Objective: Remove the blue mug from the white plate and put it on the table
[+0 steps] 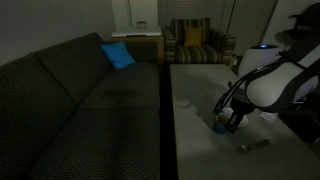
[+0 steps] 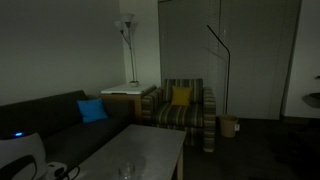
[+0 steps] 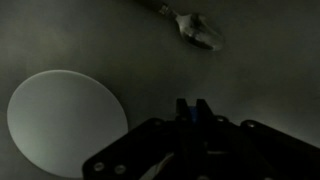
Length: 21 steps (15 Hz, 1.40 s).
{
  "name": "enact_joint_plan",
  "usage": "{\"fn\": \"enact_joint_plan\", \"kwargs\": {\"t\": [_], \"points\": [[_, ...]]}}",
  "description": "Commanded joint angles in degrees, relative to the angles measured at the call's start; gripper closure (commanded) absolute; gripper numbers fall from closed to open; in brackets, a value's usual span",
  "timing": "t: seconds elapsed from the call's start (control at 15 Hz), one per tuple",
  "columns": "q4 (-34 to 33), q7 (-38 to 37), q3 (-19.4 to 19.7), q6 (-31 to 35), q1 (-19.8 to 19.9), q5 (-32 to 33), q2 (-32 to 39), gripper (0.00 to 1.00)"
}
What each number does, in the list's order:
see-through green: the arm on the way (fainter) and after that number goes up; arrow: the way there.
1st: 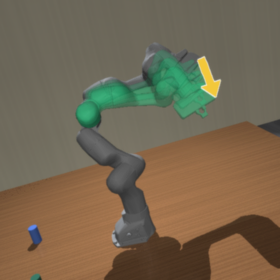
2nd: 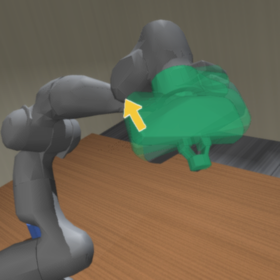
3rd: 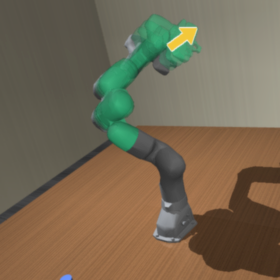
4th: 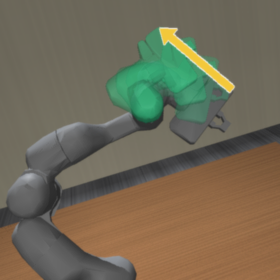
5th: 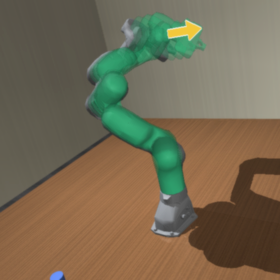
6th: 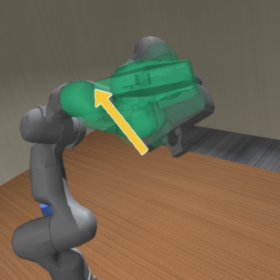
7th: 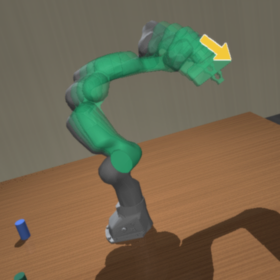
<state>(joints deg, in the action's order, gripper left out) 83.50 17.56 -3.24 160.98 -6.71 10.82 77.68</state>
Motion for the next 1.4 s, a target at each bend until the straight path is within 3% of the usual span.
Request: {"fn": "enact_joint_plan", "kwargs": {"t": [0.0, 0.4, 0.47, 0.53, 0.6, 0.93, 1.2, 1.33], "points": [[-3.19, -0.35, 0.70, -3.42, -0.59, 1.37, 2.50, 0.97], [-6.12, -0.31, 0.99, -7.34, -1.20, 1.93, 3.79, 0.97], [-6.39, -0.32, 0.94, -7.78, -1.18, 1.94, 3.85, 0.93], [-6.74, -0.34, 0.95, -8.23, -1.22, 1.96, 3.96, 0.62], [-6.97, -0.26, 0.88, -8.67, -1.18, 1.95, 4.01, 0.61], [-8.07, -0.08, 0.78, -9.97, -0.93, 1.91, 5.08, 0.26], [-4.74, 0.38, 0.68, -9.32, -0.67, 1.29, 2.49, 0.01], [-2.59, -0.15, 0.97, -8.54, -0.86, 1.39, 0.71, 0.00]]}}
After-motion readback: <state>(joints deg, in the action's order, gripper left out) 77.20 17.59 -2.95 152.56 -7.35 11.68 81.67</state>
